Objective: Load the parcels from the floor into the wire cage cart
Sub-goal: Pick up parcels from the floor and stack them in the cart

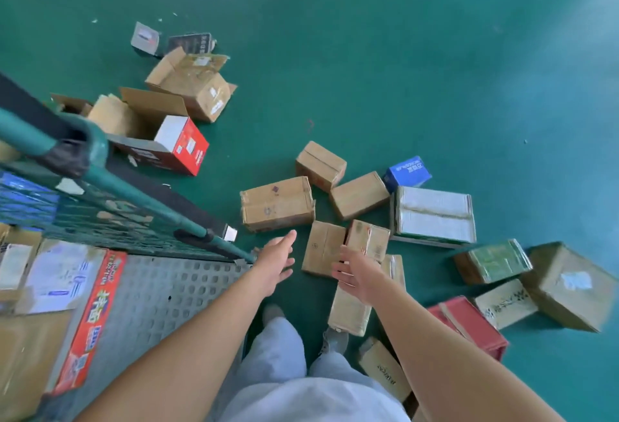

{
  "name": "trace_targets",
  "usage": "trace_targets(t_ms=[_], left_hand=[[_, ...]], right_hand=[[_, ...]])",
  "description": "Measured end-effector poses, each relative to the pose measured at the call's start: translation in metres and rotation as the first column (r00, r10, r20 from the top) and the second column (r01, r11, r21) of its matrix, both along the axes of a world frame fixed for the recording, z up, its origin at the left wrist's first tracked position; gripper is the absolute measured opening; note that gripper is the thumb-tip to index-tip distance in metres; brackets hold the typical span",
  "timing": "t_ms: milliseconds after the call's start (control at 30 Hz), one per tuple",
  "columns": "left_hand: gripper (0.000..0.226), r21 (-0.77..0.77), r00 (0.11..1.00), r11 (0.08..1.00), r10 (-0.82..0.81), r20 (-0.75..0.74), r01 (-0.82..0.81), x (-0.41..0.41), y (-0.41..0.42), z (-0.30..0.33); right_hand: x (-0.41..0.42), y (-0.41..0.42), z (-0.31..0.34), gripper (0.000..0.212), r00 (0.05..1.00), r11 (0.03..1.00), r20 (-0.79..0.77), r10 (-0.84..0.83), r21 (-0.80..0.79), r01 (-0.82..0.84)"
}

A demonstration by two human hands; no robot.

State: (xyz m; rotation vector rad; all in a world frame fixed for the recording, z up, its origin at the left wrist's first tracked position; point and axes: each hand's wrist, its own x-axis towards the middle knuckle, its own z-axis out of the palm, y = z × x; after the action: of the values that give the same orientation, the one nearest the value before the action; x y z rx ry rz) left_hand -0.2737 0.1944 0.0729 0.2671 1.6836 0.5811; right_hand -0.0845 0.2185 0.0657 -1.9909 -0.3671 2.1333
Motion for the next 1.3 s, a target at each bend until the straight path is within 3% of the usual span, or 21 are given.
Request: trace_targets(t_ms=[200,300,467,700,833,967,1100,1200,1300], left_hand=[[0.044,-0.105,1.000,0.994,0.006,-0.029,-0.009,-0.026,0.073,-0.072],[0.047,-0.160,0.997,0.987,-0.014,-0.071,0.002,-0.040,0.113,-0.131],[0.031,-0.243,0.989,0.968,-0.085,-0.124,0.053,-0.063,0.170,-0.244],[0.045,-0.360,0.975,0.925,-0.181,-0.128,0.124,-0.088,0.211,-0.377],[0.054,-0.371,0.958,0.901,-0.273,-0.083,0.225,-0.068,0.234,-0.426],[0.051,-0.309,0.925,0.883,-0.380,-0.026,0.354,-0.008,0.271,-0.467],[0.053,-0.202,0.855,0.838,-0.518,-0.005,0.507,0.063,0.307,-0.508],[0.058,-0.098,0.769,0.771,-0.636,-0.063,0.629,0.117,0.332,-0.544],[0.057,0.005,0.682,0.691,-0.713,-0.163,0.723,0.173,0.358,-0.577]], right_hand=[[-0.027,0.065,-0.062,0.036,1.000,0.997,0.020,-0.011,-0.081,0.012],[-0.042,0.103,-0.115,0.033,0.999,0.994,0.044,-0.003,-0.105,0.008],[-0.062,0.160,-0.225,0.022,0.998,0.989,0.057,-0.008,-0.147,0.016],[-0.065,0.206,-0.346,0.020,0.998,0.976,0.028,-0.051,-0.213,0.056],[-0.038,0.223,-0.387,0.022,0.990,0.960,0.095,-0.104,-0.252,0.125],[0.015,0.240,-0.424,0.025,0.958,0.954,0.214,-0.189,-0.193,0.231],[0.080,0.251,-0.464,0.020,0.874,0.921,0.334,-0.354,-0.040,0.389],[0.133,0.255,-0.497,0.021,0.722,0.881,0.526,-0.449,0.125,0.457],[0.184,0.254,-0.538,0.033,0.586,0.841,0.642,-0.495,0.186,0.508]])
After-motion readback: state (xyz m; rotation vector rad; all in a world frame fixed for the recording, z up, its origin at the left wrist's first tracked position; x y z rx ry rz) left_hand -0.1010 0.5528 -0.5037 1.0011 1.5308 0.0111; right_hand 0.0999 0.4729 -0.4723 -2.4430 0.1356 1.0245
